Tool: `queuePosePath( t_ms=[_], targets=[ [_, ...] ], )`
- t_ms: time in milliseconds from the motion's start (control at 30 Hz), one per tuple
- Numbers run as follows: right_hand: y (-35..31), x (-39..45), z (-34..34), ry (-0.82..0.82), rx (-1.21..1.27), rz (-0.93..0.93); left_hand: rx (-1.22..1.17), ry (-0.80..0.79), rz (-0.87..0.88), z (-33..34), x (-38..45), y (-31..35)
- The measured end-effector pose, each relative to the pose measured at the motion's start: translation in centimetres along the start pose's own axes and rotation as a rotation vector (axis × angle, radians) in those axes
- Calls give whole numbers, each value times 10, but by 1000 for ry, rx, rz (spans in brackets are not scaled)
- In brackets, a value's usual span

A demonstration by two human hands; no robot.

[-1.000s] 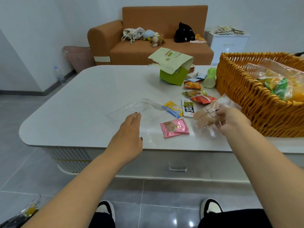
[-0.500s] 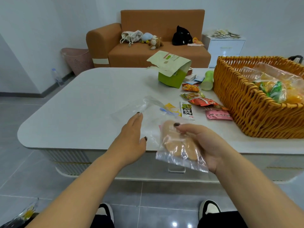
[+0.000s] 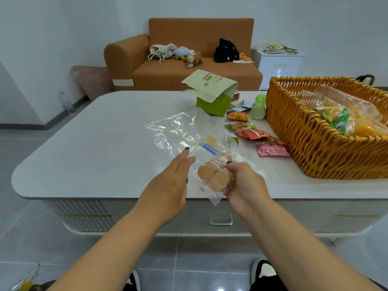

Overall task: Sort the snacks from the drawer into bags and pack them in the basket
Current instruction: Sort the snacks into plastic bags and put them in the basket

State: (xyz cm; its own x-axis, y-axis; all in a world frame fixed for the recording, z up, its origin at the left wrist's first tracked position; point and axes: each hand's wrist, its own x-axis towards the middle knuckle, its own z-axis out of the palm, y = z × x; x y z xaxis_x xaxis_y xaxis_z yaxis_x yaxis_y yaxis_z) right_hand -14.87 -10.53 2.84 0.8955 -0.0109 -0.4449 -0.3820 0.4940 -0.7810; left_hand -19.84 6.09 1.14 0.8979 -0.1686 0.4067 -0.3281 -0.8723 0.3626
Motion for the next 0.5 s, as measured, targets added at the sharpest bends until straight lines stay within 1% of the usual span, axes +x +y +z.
queuePosePath(
  t_ms=[100,333,400,500],
  targets=[
    [7,-1,0,73,49,-31,-41,-1,22,6,0,10],
    [2,2,2,-7,266,-36,-83,121,200,20,-3,35],
    [0,8,-2,-77,301,-2,-94,159,273,16,-7,50],
    [-5,13,-6,-233,307,47,-52,249,404,4,-13,66]
  ],
)
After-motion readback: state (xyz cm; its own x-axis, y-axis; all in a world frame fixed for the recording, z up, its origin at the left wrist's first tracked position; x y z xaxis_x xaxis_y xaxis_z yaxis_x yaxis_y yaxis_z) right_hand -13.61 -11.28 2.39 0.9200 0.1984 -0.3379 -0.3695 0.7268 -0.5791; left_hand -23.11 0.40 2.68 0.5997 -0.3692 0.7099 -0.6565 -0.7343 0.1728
